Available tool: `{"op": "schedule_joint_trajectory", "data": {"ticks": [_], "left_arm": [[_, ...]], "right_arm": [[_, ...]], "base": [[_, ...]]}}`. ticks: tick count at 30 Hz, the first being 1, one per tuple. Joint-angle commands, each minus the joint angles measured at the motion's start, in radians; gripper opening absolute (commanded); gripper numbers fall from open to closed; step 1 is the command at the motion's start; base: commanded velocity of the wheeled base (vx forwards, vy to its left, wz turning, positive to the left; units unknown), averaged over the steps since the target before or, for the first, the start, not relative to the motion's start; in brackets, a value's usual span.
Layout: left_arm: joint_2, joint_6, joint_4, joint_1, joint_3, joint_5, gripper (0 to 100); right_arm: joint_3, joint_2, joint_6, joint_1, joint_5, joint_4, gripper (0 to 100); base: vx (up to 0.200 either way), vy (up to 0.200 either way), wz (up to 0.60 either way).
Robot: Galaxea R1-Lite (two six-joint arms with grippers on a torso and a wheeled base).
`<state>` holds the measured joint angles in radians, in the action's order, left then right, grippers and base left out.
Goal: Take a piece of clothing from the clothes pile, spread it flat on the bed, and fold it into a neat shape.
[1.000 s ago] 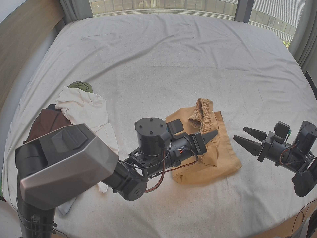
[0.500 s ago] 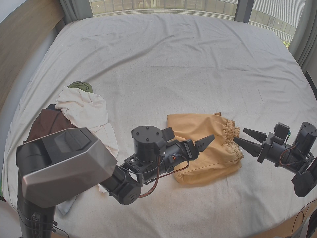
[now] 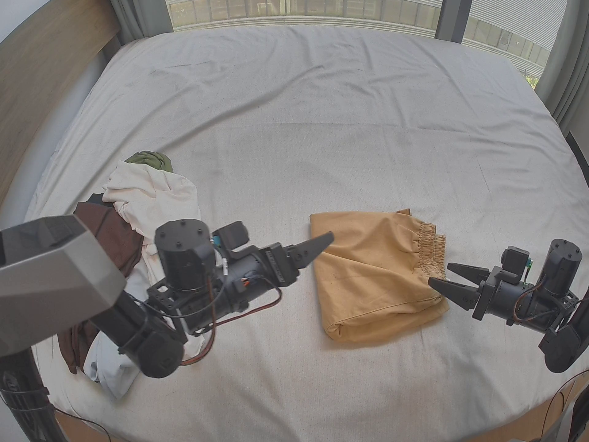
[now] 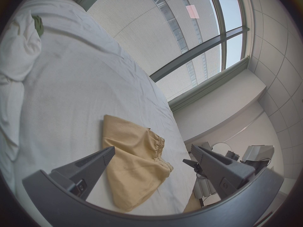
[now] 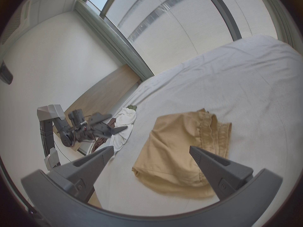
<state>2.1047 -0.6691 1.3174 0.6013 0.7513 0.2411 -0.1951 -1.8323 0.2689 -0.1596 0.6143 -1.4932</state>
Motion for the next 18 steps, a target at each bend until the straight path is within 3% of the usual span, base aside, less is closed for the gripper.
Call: {"op": "schedule_joint_trajectory", "data": {"ticks": [1, 4, 11, 18], "left_arm": [[-0.178, 0.010, 0.022, -0.095, -0.171, 0.063, 100], [-0.193, 0.054, 0.072, -0.112, -0.250, 0.076, 100], [-0.184, 0.086, 0.121, -0.133, -0.285, 0.089, 100], [-0.184, 0.089, 0.129, -0.132, -0.311, 0.093, 100]], "right_arm": [[0.014, -0.012, -0.002, 0.005, -0.002, 0.074, 100], [0.022, -0.013, -0.004, 0.052, -0.002, 0.102, 100], [0.077, -0.053, -0.002, 0.106, -0.018, 0.113, 100], [0.072, -0.171, -0.025, 0.106, -0.056, 0.088, 100]], "base": [[0.000, 0.000, 0.00], [0.000, 0.000, 0.00], [0.000, 0.000, 0.00], [0.000, 0.000, 0.00]]}}
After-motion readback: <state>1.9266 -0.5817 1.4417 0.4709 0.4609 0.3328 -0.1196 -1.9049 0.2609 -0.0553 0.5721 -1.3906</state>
